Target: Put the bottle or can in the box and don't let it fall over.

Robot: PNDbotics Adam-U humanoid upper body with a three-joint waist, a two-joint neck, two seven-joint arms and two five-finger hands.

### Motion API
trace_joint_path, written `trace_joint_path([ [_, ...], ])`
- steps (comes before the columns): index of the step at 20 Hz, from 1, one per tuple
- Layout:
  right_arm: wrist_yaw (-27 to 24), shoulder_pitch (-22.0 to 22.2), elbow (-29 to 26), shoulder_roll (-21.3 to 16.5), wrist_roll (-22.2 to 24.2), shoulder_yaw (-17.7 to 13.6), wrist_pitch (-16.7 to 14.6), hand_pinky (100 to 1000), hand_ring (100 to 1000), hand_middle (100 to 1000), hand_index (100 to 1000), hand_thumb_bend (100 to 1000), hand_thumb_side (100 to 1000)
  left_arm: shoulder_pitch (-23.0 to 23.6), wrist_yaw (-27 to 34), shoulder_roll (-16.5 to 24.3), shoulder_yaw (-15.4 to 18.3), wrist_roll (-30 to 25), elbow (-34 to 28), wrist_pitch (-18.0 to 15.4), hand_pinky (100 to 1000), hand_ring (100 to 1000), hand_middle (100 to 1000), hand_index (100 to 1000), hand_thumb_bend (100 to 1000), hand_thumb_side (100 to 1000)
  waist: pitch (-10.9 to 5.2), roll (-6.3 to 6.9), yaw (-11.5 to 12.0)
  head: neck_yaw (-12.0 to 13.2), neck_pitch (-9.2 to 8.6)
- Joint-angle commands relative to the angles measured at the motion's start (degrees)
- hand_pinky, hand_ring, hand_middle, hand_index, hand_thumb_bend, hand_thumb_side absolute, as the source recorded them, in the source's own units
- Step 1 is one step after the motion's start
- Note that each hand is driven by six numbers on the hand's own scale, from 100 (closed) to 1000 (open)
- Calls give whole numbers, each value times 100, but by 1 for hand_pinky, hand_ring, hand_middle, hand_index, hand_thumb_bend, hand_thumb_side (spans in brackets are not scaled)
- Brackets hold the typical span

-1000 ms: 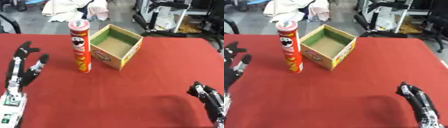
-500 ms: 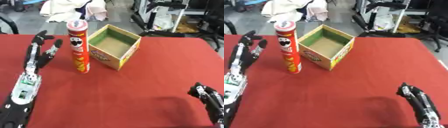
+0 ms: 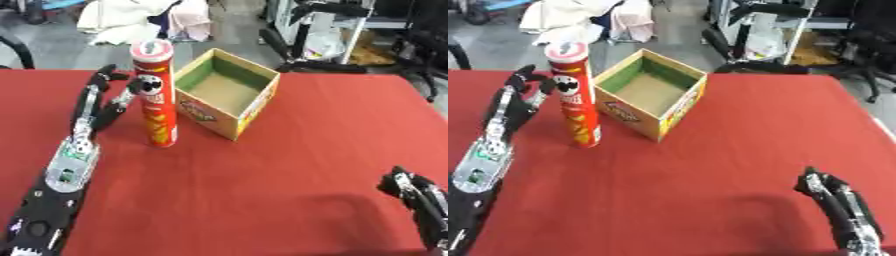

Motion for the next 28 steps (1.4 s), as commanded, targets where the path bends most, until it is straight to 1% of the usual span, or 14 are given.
trace_joint_path([
  [1, -14, -55, -74, -113, 25, 11, -8, 804, 631, 531, 561, 100, 583, -189, 43, 179, -29, 9, 87, -71, 1000, 1000, 932, 737, 717, 747, -77, 23, -30, 18, 3],
  [13, -26, -88, -75, -92, 67, 53, -4, 804, 631, 531, 562, 100, 584, -570, -83, 301, -146, 142, 693, -123, 1000, 1000, 934, 742, 716, 759, -72, 13, -148, 38, -24],
  [16, -30, -98, -75, -82, 76, 62, -4, 805, 631, 531, 562, 100, 585, -654, -91, 320, -181, 51, 862, -227, 1000, 1000, 942, 753, 680, 777, -65, 6, -178, 42, -30],
  [20, -33, -107, -75, -74, 89, 73, -2, 805, 631, 531, 562, 100, 586, -748, -10, 326, -199, -119, 1058, -397, 1000, 1000, 952, 764, 654, 791, -58, 2, -207, 52, -28],
  [24, -36, -113, -76, -69, 98, 80, -2, 805, 631, 531, 562, 100, 586, -817, 119, 328, -211, -273, 1212, -523, 1000, 1000, 954, 769, 649, 797, -59, -1, -222, 58, -34],
  [28, -36, -114, -76, -68, 100, 82, -2, 805, 631, 531, 562, 100, 586, -860, 127, 319, -236, -357, 1327, -566, 1000, 1000, 956, 775, 648, 807, -60, -1, -225, 61, -31],
])
